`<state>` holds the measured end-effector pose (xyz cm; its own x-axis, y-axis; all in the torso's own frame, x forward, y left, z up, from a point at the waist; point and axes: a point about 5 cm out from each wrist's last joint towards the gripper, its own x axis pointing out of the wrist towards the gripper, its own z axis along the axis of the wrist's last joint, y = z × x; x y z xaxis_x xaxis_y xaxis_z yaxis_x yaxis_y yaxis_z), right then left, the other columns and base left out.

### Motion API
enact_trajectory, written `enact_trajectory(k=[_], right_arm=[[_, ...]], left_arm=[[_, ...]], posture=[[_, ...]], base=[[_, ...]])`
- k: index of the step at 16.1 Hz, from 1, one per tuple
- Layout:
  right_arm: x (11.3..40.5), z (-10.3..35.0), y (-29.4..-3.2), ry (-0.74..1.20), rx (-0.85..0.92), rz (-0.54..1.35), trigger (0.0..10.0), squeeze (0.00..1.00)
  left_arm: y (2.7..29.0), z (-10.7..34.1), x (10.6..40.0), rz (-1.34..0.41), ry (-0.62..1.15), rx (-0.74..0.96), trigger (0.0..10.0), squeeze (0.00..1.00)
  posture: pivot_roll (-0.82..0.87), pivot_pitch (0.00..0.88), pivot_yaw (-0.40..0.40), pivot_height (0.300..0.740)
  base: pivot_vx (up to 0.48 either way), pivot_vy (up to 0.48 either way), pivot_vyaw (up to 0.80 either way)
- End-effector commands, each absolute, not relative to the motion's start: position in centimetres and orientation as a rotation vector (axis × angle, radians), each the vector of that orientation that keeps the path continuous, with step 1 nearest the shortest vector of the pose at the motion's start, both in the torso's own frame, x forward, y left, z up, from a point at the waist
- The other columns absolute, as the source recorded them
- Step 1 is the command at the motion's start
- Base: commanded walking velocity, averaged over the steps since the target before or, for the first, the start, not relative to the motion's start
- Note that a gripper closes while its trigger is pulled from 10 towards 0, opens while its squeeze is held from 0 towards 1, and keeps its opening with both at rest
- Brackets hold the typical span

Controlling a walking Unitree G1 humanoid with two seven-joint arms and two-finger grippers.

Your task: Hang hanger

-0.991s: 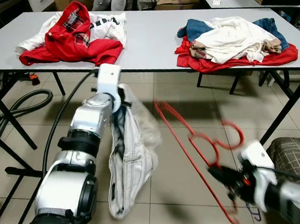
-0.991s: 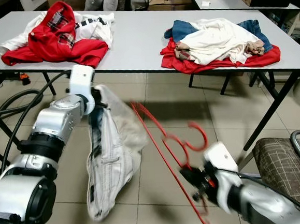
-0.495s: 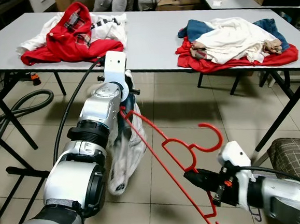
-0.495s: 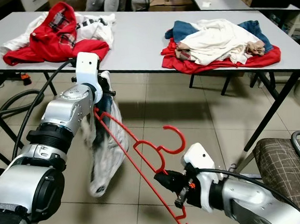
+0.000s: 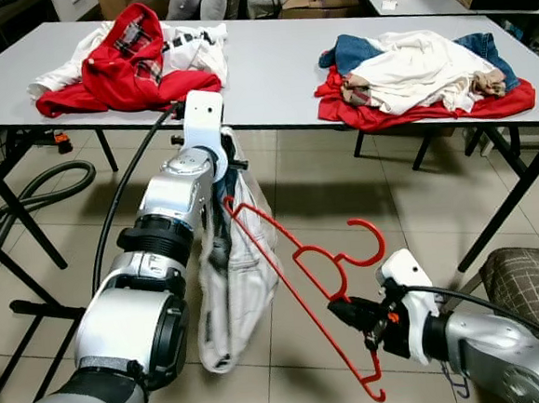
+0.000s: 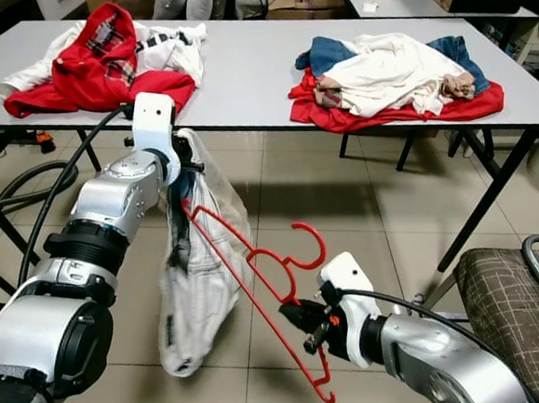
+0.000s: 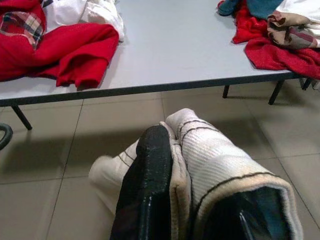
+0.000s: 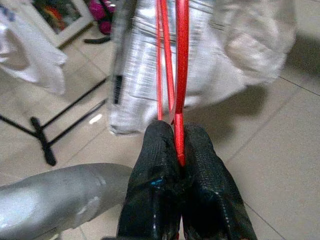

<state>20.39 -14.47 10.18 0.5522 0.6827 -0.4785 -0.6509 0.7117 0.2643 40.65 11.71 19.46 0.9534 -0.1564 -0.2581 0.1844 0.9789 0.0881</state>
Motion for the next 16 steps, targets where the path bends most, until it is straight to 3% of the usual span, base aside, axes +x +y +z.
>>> enact_trajectory(k=[1,3,10,16], right_arm=[[20.7,10.1,-14.9,0.601,0.051,0.747,10.0,0.0],[21.5,9.8,-14.8,0.606,0.082,0.691,10.0,0.0],[22.6,11.3,-12.5,0.518,0.165,0.795,10.0,0.0],[25.2,8.9,-11.7,0.631,0.337,0.572,10.0,0.0]], left_arm=[[10.8,22.5,41.0,-0.204,0.144,0.131,0.0,0.0],[10.1,22.6,40.8,-0.229,0.137,0.142,0.0,0.0],[8.2,21.0,40.1,-0.248,0.164,0.179,0.0,0.0],[6.9,21.8,39.7,-0.283,0.138,0.16,0.0,0.0]], posture=[[0.03,0.0,0.001,0.74],[0.04,0.0,0.002,0.74],[0.04,0.0,-0.003,0.74],[0.05,0.0,0.003,0.74]], base=[[0.0,0.0,0.0],[0.0,0.0,0.0],[0.0,0.0,0.0],[0.0,0.0,0.0]])
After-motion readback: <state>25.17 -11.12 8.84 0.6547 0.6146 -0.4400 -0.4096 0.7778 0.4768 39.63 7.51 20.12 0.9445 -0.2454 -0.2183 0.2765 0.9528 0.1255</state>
